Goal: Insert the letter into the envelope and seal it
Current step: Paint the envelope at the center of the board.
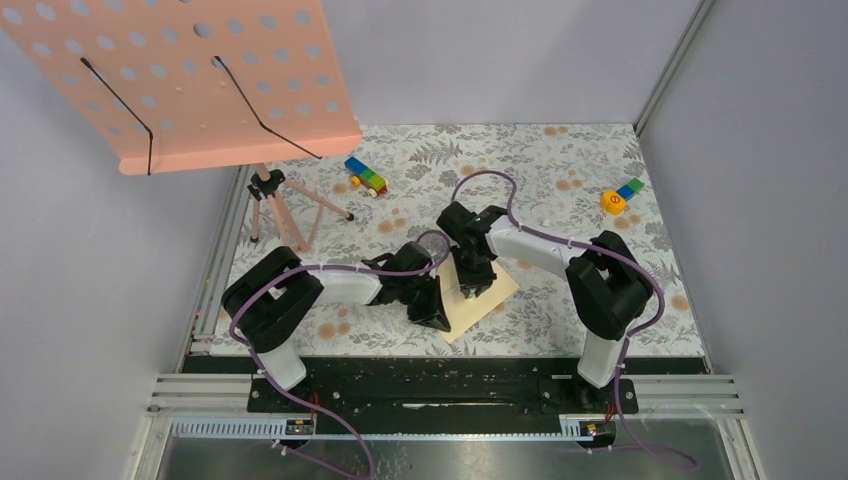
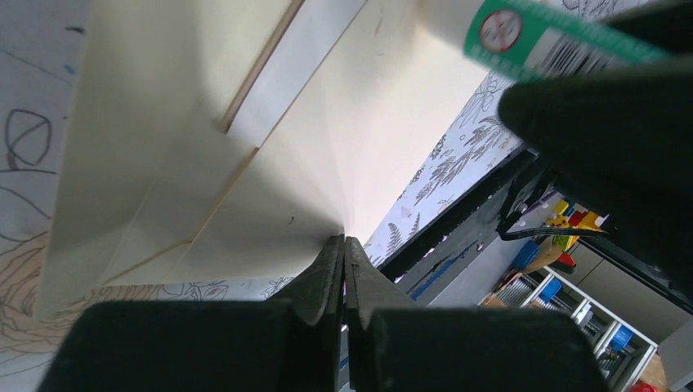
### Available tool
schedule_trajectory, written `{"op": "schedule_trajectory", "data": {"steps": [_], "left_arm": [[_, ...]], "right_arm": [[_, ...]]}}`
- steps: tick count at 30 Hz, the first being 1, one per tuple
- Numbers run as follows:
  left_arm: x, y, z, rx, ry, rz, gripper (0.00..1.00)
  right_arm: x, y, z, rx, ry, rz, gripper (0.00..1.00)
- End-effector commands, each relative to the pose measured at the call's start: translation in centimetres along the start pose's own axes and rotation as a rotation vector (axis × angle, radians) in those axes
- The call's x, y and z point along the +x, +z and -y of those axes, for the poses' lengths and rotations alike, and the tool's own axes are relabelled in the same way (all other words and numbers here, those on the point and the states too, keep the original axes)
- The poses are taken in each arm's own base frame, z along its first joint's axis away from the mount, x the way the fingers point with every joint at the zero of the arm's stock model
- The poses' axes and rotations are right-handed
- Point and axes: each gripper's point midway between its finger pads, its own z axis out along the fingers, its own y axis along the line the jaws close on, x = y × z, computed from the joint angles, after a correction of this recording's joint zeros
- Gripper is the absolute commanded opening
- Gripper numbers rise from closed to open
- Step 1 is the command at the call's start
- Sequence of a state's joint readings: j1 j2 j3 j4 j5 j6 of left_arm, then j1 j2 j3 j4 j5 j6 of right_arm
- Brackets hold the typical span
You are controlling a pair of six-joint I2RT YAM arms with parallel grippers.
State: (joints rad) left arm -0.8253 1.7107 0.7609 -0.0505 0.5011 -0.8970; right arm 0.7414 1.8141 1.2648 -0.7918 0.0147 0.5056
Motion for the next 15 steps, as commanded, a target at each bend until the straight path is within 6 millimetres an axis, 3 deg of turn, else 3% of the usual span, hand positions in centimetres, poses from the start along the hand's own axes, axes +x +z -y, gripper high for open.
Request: {"op": "schedule_trajectory", "data": {"steps": [1, 6, 15], "left_arm": [[-0.3, 0.5, -0.3, -0.013, 0.013, 0.018, 0.0], [-0.3, 0.5, -0.3, -0.01, 0.015, 0.018, 0.0], [-0.1, 0.2, -0.5, -0.013, 0.014, 0.024, 0.0]], "right_arm": [[1.3, 0.1, -2.9, -0.047, -0.025, -0.042, 0.0], [0.5, 0.8, -2.9, -0.019, -0.023, -0.029, 0.0], [-1.5, 0.6, 1.0, 0.088, 0.024, 0.022, 0.0]]}}
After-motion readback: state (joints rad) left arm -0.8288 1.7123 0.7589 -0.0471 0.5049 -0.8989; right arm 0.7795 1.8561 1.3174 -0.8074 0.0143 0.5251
